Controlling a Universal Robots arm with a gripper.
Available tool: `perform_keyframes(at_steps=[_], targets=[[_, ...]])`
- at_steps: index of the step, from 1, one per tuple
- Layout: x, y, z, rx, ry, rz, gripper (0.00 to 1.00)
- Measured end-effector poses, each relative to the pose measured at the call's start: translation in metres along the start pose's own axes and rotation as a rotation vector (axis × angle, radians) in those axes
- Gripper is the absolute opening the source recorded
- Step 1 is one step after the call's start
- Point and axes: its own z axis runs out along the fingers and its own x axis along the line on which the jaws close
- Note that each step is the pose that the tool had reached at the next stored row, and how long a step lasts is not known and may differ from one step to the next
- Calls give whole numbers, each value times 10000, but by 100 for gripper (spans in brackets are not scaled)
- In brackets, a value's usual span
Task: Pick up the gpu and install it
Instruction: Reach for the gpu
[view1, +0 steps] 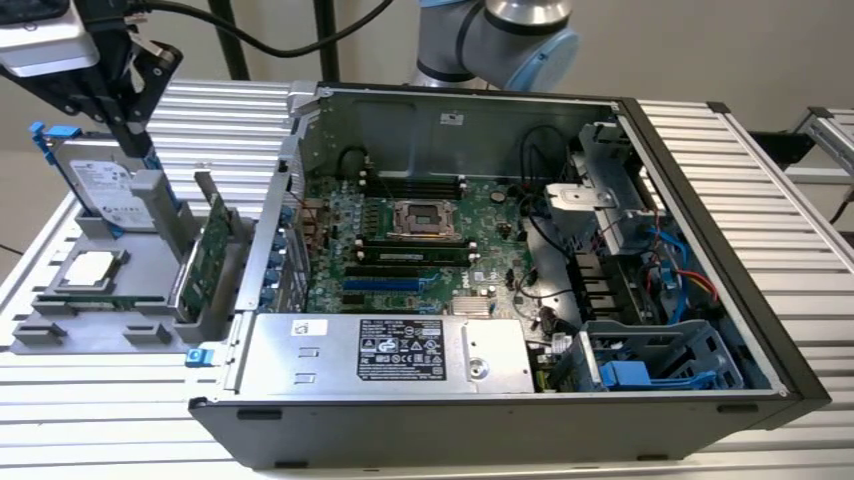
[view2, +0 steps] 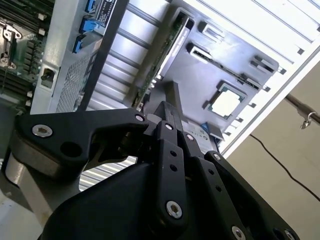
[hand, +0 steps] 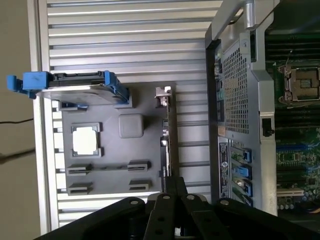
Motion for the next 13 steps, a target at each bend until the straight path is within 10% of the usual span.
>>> perform_keyframes(at_steps=[13], targets=[[34, -2, -1, -1, -1, -9, 0]])
